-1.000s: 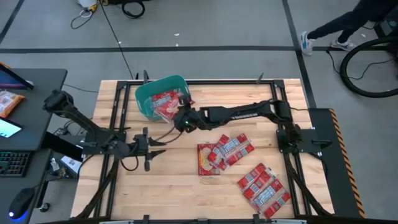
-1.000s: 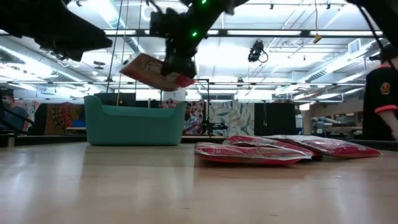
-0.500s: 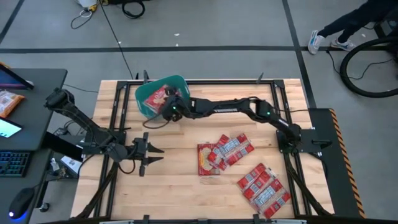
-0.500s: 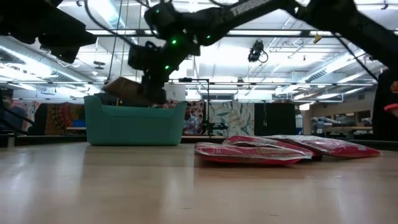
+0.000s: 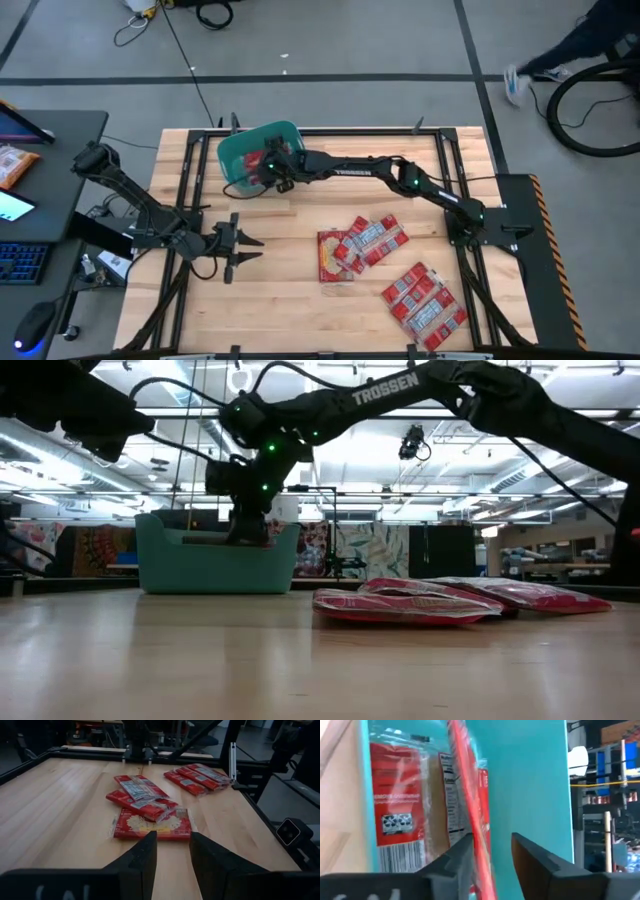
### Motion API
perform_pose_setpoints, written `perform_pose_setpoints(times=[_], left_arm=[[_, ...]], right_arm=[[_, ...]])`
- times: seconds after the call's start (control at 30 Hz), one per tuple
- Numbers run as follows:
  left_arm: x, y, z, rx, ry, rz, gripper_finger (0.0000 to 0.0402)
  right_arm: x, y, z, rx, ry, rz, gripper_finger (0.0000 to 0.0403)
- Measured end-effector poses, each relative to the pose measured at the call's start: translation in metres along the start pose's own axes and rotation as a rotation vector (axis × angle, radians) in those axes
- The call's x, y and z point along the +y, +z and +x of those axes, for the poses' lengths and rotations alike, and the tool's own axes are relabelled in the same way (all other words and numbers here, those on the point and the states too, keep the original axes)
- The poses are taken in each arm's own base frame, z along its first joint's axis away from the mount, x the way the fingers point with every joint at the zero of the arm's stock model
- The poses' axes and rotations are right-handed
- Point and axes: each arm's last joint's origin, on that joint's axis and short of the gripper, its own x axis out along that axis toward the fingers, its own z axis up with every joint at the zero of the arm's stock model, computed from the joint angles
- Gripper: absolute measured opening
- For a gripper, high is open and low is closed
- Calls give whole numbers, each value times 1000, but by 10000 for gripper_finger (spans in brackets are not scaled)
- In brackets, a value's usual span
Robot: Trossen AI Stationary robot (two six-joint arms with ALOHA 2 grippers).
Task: Sort popcorn bags into baskets
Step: Put the popcorn bag into the green bin
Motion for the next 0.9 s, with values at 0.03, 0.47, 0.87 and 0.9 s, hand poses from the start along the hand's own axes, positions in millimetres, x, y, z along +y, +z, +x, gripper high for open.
perform_pose_setpoints(times=[0.03, 0.47, 0.87, 0.9], left_arm=[[0, 0, 0, 0, 0, 0, 121], [0, -1, 0, 10, 4, -14, 121], [7, -8, -1, 37, 157, 43, 121], [8, -10, -1, 51, 181, 47, 121]], right_arm=[[-2, 1, -2, -6, -5, 10, 146], [-28, 19, -76, -31, 46, 64, 161], [-14, 9, -131, 62, 430, 119, 160], [-8, 8, -134, 89, 498, 124, 160]])
